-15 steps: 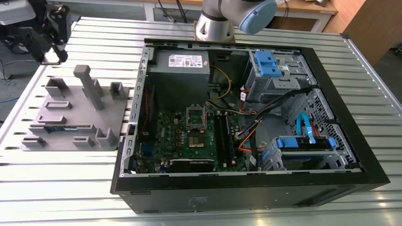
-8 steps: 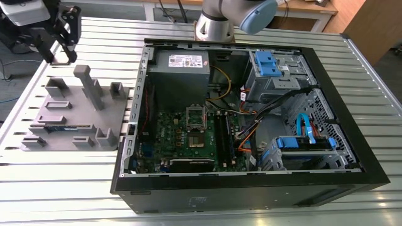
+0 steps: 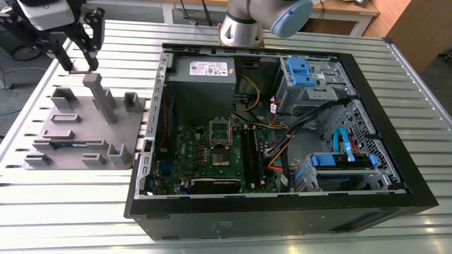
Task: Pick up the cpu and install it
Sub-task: 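Pick up the cpu and move it towards the insertion slot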
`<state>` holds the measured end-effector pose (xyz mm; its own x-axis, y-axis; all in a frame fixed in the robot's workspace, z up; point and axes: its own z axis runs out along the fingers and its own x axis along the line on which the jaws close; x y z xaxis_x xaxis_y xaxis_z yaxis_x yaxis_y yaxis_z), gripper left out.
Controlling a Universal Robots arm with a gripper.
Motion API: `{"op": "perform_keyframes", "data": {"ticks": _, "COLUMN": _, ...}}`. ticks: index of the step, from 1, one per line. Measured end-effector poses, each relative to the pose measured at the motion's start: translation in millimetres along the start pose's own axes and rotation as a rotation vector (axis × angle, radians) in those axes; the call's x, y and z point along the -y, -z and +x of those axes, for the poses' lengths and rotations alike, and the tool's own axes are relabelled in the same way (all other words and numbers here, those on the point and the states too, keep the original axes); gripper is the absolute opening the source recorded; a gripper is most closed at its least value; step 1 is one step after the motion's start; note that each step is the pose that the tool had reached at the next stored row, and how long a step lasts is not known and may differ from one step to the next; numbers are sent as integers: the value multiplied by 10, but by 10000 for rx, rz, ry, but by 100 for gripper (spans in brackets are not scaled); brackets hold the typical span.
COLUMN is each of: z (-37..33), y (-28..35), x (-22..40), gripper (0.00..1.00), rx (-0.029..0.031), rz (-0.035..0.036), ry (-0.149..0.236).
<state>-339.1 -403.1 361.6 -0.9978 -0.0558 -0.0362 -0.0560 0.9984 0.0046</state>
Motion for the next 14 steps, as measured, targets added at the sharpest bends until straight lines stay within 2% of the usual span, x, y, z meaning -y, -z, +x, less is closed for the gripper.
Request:
{"op": "perform_keyframes", "data": {"ticks": 1, "z": -78, "y": -3, "x": 5, "gripper": 47, "rx": -1, "rz": 0, "ry": 0}}
{"op": "perform_keyframes", "data": {"ticks": 14, "z": -438, "y": -17, "x": 25, "gripper": 47, "rx": -2, "rz": 0, "ry": 0}}
